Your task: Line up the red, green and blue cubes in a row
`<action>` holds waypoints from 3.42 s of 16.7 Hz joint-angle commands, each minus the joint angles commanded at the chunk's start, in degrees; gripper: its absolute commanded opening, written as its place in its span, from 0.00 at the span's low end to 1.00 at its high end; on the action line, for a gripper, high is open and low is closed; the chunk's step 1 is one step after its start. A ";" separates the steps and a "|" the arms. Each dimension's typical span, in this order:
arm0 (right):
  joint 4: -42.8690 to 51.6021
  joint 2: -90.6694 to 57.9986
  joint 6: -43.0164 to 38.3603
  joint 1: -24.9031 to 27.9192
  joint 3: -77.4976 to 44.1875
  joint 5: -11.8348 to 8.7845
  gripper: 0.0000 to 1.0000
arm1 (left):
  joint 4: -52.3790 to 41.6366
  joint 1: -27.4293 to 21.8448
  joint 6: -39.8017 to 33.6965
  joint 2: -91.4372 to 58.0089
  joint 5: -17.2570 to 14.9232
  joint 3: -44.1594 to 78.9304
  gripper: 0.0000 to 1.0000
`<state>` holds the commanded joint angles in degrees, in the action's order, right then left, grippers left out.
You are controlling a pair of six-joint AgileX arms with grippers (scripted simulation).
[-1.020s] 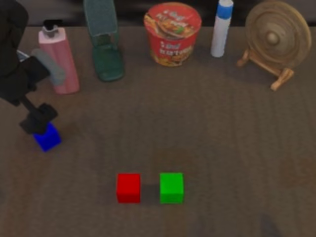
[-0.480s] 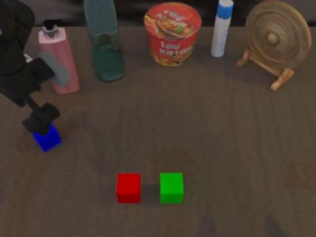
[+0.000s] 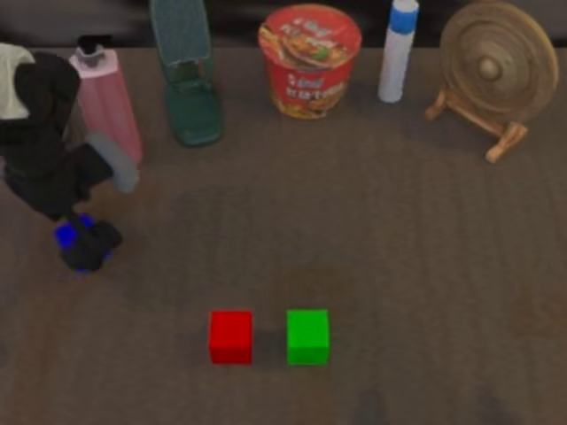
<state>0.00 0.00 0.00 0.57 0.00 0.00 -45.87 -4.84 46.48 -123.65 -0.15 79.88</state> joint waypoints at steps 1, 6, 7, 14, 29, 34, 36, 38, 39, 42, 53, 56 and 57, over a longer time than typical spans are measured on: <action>0.00 0.00 0.00 0.00 0.00 0.00 1.00 | 1.42 -0.01 0.01 -0.77 -0.01 -0.80 1.00; 0.00 0.00 0.00 0.00 0.00 0.00 1.00 | 2.44 -0.01 0.03 -1.39 -0.01 -1.41 1.00; 0.00 0.00 0.00 0.00 0.00 0.00 1.00 | 2.44 -0.01 0.03 -1.39 -0.01 -1.41 0.92; 0.00 0.00 0.00 0.00 0.00 0.00 1.00 | 2.44 -0.01 0.03 -1.39 -0.01 -1.41 0.40; 0.00 0.00 0.00 0.00 0.00 0.00 1.00 | 1.74 0.00 -0.14 -0.58 -0.27 -1.23 0.00; 0.00 0.00 0.00 0.00 0.00 0.00 1.00 | -7.32 0.73 -0.21 3.21 -0.26 3.33 0.00; 0.00 0.00 0.00 0.00 0.00 0.00 1.00 | -10.75 1.02 -0.29 5.08 -0.22 5.17 0.00; 0.00 0.00 0.00 0.00 0.00 0.00 1.00 | -11.74 1.10 -0.34 5.87 -0.21 5.76 0.00; 0.00 0.00 0.00 0.00 0.00 0.00 1.00 | -11.74 1.10 -0.34 5.87 -0.21 5.76 0.00; 0.00 0.00 0.00 0.00 0.00 0.00 1.00 | -11.63 0.67 -0.26 5.61 -0.19 5.74 0.00; 0.00 0.00 0.00 0.00 0.00 0.00 1.00 | -21.43 -32.43 -6.92 -5.39 -0.40 25.36 0.00; 0.00 0.00 0.00 0.00 0.00 0.00 1.00 | -24.25 -43.35 -9.38 -8.25 -0.44 31.36 0.00; 0.00 0.00 0.00 0.00 0.00 0.00 1.00 | -24.92 -45.96 -10.08 -8.87 -0.41 32.94 0.00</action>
<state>0.00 0.00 0.00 0.57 0.00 0.00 -70.79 -50.80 36.40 -132.52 -0.56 112.83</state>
